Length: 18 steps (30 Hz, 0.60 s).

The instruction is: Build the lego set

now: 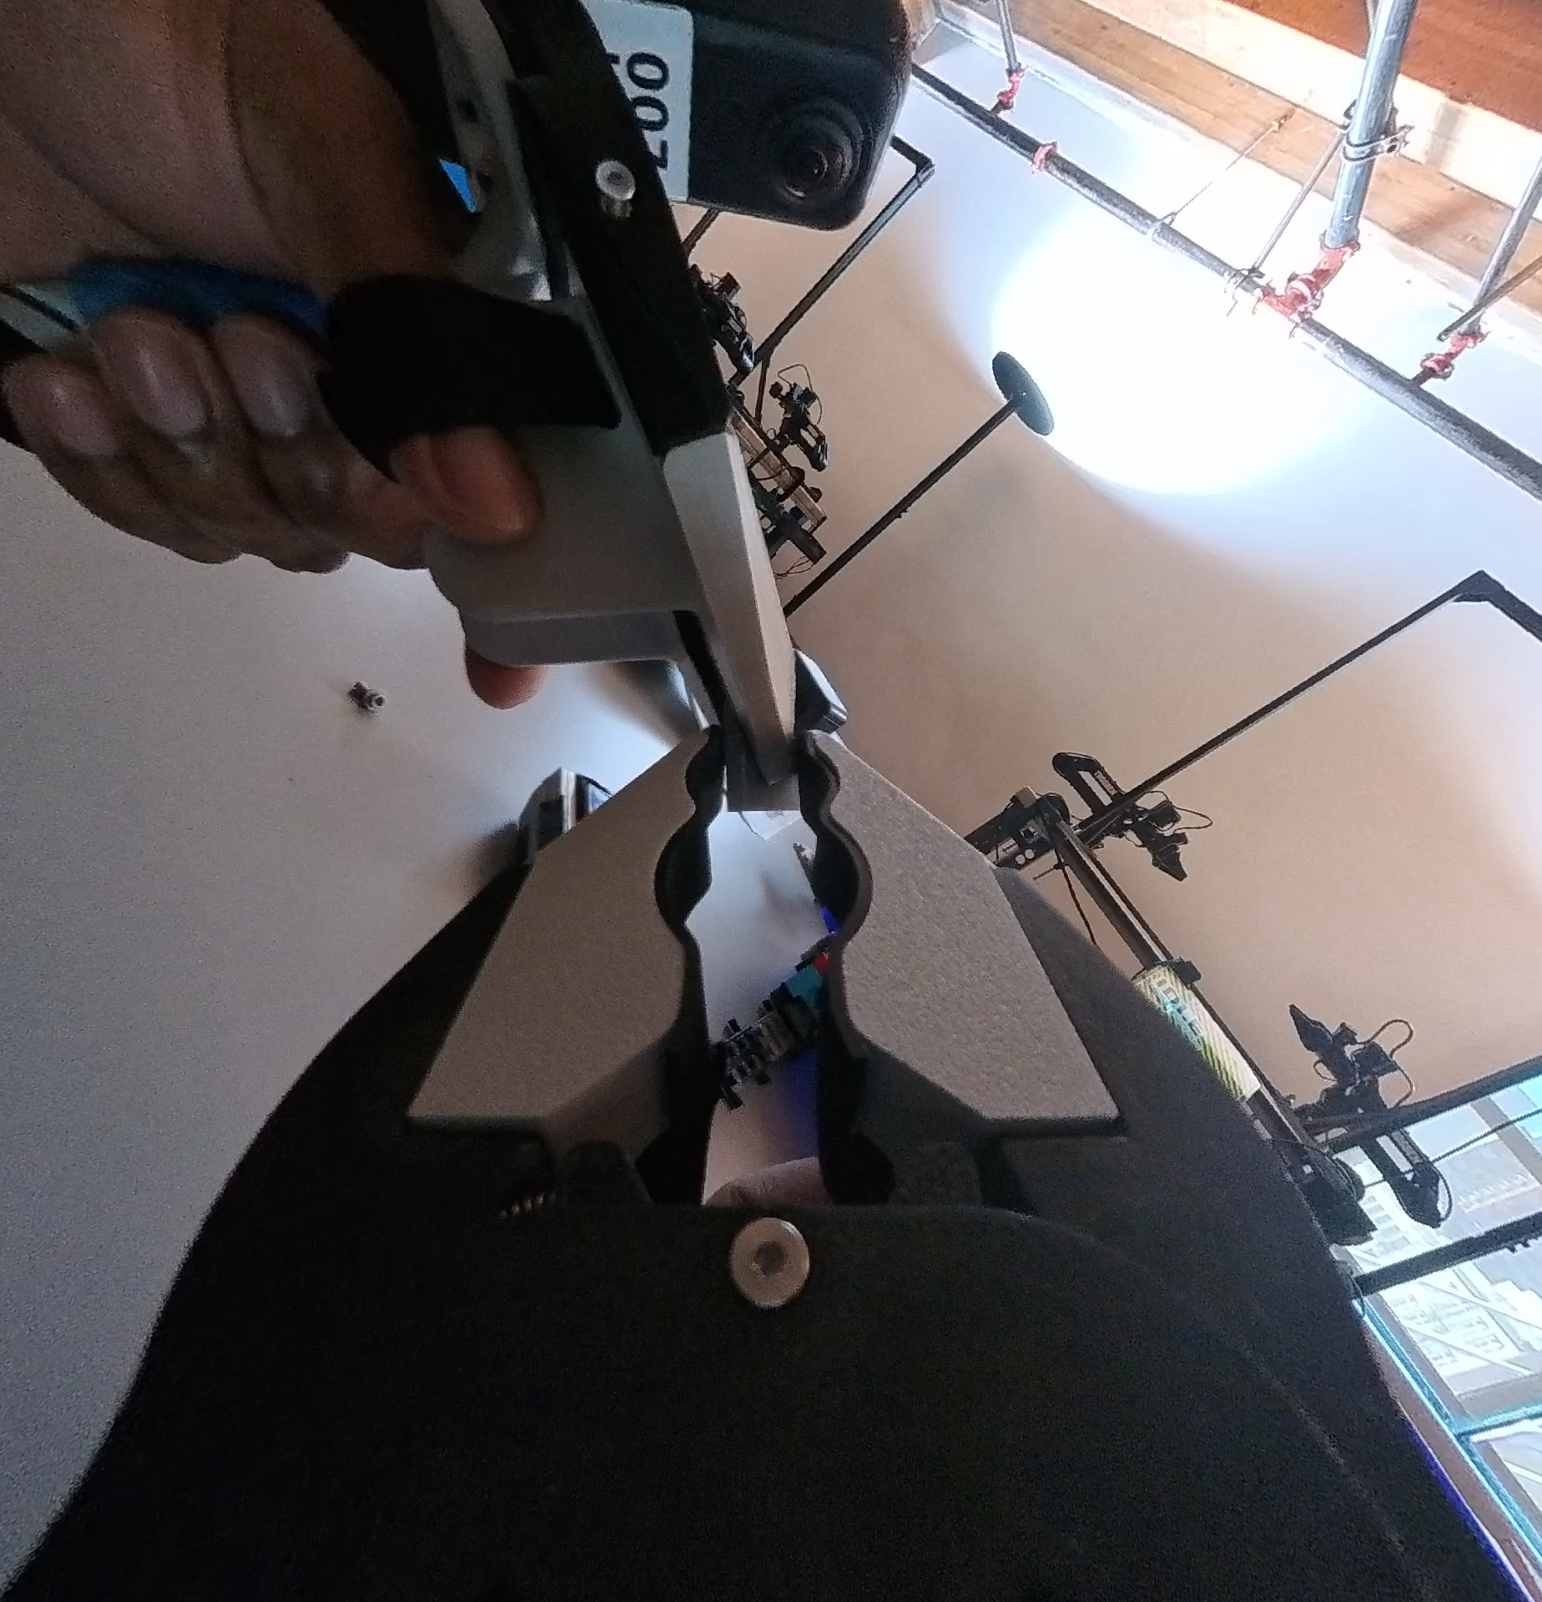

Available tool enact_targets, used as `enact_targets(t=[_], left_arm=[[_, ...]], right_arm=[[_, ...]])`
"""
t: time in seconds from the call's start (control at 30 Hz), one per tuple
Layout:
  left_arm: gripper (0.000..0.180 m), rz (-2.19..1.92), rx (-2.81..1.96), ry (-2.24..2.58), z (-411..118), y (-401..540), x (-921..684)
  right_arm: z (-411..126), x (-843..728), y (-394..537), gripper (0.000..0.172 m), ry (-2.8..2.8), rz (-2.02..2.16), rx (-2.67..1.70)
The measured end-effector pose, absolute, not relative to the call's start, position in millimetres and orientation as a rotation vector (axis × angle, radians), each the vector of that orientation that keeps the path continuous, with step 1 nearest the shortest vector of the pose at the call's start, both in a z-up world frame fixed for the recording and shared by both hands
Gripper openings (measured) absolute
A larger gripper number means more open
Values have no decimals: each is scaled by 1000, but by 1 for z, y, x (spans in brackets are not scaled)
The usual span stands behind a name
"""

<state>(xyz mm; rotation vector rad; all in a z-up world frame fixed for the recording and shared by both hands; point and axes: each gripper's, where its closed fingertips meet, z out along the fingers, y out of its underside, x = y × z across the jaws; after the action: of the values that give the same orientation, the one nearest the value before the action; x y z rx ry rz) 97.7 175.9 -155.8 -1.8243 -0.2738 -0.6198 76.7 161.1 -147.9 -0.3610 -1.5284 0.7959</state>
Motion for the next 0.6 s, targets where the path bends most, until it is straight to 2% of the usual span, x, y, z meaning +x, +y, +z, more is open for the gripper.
enact_targets(t=[0.6], left_arm=[[8,-787,-1795,-304,-147,189,102]], right_arm=[[-142,80,174,18,-1520,845,-407]])
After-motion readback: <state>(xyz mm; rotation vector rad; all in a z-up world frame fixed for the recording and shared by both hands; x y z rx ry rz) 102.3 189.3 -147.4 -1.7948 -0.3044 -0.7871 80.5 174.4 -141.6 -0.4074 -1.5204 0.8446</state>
